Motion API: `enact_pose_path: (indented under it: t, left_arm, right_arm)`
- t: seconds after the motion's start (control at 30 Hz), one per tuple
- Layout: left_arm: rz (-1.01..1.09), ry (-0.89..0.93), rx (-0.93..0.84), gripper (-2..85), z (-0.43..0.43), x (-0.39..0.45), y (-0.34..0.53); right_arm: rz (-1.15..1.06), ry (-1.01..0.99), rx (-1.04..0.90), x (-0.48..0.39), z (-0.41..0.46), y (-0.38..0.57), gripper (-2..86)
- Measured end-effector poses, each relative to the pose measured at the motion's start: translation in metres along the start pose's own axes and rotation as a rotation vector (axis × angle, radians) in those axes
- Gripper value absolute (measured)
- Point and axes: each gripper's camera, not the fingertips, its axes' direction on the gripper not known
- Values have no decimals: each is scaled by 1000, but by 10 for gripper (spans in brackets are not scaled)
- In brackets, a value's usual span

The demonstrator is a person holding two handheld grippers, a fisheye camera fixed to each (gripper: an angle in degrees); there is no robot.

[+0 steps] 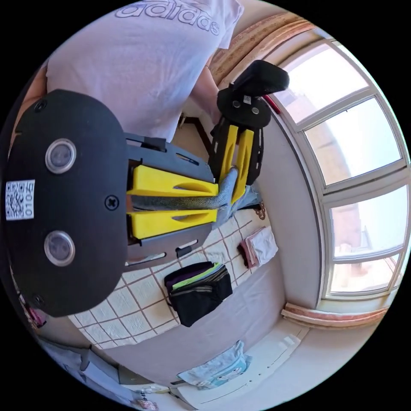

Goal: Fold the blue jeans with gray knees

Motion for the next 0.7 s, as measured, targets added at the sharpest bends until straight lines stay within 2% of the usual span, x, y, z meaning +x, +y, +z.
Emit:
enact_pose_path:
  t: [0.1,0.23,0.3,0.47,0.53,0.6,0.7]
  left_arm:
    - [-13,-39,143,27,-25,-4,5]
    - [-47,-83,127,24,-52,-15,6]
    - [-128,-73,171,22,-64,-28,17]
    - [-382,80,56,66,-45,-74,63]
    - [-440,157,78,86,-40,-83,75]
    - [-400,167,93,106,-36,-84,76]
    - [-254,58,95,123,-29,-79,67]
  right_arm:
    - [8,-27,83,-2,-17,1,45]
    - [23,60,53,-12,-10,0,49]
    - [115,14,89,-1,-9,11,48]
    - [215,-81,203,9,-22,36,45]
    - [210,-105,221,6,-24,43,46]
    - [200,-152,239,1,-26,52,46]
    - [184,-190,244,-7,-30,63,46]
